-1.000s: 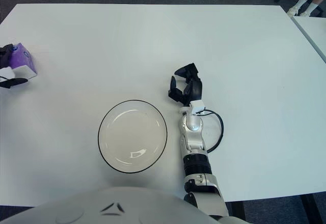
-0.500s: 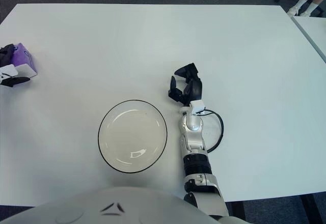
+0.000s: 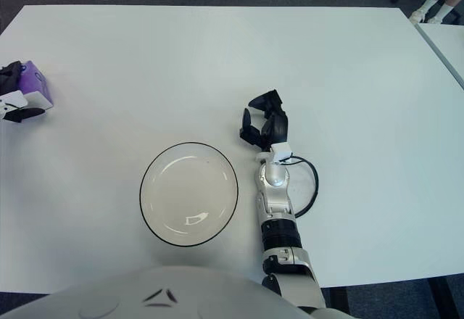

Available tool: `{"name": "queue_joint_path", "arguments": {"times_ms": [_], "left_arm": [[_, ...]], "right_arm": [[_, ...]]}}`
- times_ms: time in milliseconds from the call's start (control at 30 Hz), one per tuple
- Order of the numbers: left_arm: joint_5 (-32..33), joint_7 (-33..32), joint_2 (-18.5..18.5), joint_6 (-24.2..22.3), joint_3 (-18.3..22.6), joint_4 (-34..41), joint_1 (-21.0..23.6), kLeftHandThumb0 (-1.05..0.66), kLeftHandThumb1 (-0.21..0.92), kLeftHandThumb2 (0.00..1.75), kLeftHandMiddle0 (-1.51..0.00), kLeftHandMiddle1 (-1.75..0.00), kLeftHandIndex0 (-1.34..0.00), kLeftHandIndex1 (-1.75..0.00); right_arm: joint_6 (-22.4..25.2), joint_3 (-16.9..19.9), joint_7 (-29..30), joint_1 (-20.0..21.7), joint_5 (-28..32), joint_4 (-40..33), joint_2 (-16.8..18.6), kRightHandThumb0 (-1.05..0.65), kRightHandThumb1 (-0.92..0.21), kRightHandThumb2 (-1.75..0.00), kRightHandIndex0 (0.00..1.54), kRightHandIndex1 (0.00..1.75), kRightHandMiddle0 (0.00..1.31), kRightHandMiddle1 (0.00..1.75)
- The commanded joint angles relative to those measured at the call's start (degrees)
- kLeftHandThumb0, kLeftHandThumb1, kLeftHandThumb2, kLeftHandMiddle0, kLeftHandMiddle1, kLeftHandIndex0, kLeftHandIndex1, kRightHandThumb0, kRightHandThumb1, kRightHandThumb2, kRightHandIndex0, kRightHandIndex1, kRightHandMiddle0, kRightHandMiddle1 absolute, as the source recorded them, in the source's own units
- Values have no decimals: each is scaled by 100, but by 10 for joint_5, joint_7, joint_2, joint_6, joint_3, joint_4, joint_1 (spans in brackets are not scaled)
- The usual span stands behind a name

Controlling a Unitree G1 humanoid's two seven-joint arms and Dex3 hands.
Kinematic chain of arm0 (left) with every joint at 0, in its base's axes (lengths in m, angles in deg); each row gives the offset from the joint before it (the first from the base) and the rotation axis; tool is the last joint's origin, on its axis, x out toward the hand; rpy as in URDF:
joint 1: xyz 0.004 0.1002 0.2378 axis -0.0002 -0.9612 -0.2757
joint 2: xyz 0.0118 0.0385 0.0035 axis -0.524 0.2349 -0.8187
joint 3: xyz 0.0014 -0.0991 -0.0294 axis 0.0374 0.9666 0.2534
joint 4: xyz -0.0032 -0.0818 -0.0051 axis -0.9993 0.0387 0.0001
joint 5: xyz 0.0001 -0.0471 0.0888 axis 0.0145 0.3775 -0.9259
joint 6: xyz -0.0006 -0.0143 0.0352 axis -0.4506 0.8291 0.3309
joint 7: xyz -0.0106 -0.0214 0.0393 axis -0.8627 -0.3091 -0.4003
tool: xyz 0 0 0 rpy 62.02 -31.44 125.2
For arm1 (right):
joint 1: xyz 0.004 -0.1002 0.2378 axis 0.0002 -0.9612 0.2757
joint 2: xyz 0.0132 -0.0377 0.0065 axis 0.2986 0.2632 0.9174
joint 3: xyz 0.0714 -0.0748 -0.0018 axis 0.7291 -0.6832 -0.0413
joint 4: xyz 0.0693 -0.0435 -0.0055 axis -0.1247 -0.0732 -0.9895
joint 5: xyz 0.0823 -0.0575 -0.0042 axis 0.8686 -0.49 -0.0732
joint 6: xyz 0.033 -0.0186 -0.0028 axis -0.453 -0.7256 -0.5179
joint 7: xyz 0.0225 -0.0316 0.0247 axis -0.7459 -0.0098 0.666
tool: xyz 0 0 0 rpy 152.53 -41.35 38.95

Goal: Put the tissue paper into the plate.

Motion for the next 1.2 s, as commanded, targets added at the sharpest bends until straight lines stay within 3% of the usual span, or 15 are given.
{"name": "queue_joint_path", "arguments": {"times_ms": [0, 600, 800, 1167], "left_arm": [[-9, -4, 8, 2, -13, 1, 12, -97, 57, 63, 0, 0, 0, 0], [-28, 2, 43, -6, -50, -16, 31, -98, 63, 64, 0, 0, 0, 0], [-28, -3, 74, -23, -57, -40, 24, -88, 49, 82, 0, 0, 0, 0], [-23, 24, 89, -34, -58, -52, 22, -71, 36, 100, 0, 0, 0, 0]], "right_arm": [[1, 17, 1, -79, 5, 78, -16, -41, -57, -100, 65, 154, 41, 175], [4, 18, 0, -83, 6, 74, -17, -41, -57, -100, 64, 154, 41, 175], [0, 19, -4, -82, 10, 77, -17, -41, -57, -101, 64, 154, 42, 175], [1, 19, 1, -84, 6, 73, -16, -41, -56, -101, 63, 155, 42, 175]]}}
